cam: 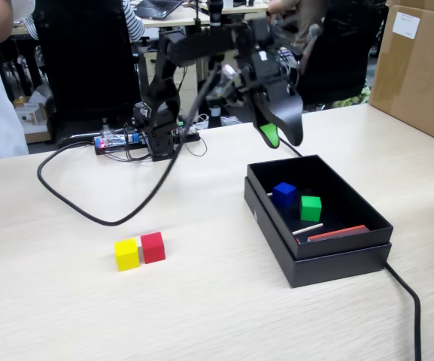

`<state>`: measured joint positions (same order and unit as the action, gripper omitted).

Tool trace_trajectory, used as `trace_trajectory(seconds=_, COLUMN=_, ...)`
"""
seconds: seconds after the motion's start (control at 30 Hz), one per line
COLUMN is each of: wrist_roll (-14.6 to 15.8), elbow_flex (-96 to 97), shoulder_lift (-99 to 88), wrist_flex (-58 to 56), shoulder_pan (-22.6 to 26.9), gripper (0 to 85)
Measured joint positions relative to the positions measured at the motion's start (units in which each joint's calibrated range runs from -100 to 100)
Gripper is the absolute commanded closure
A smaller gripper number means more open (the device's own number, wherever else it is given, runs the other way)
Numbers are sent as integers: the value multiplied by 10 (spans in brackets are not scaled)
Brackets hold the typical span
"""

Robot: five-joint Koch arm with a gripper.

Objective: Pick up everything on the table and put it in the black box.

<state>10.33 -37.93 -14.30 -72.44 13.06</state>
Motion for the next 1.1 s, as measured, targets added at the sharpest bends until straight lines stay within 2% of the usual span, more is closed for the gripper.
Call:
trace_trajectory(seconds=0.03, wrist_roll=-7, elbow_flex=0, shoulder_lift=-23, wrist_flex=0, shoulder_pan=-10, gripper=442)
trace_trajectory(seconds=0.27, wrist_roll=-87, elbow_flex=32, shoulder_lift=-93, wrist_flex=-2, shoulder_pan=-114, gripper=419)
trace_trajectory(seconds=0.33, wrist_roll=-103, elbow_flex=37, shoulder_lift=-93, wrist_flex=-2, shoulder_pan=-138, gripper=390)
trace_trajectory(seconds=0.47, wrist_roll=-128, elbow_flex=83, shoulder_lift=-89, wrist_flex=-2, shoulder_pan=-179, gripper=386)
trace_trajectory(seconds=0.83, wrist_roll=-168, elbow_flex=111, shoulder_lift=72, wrist_flex=-2, shoulder_pan=-238, gripper=367)
trace_trajectory(seconds=1.1, wrist_roll=-174, elbow_flex=78, shoulder_lift=233, wrist_flex=-1, shoulder_pan=-248, gripper=376)
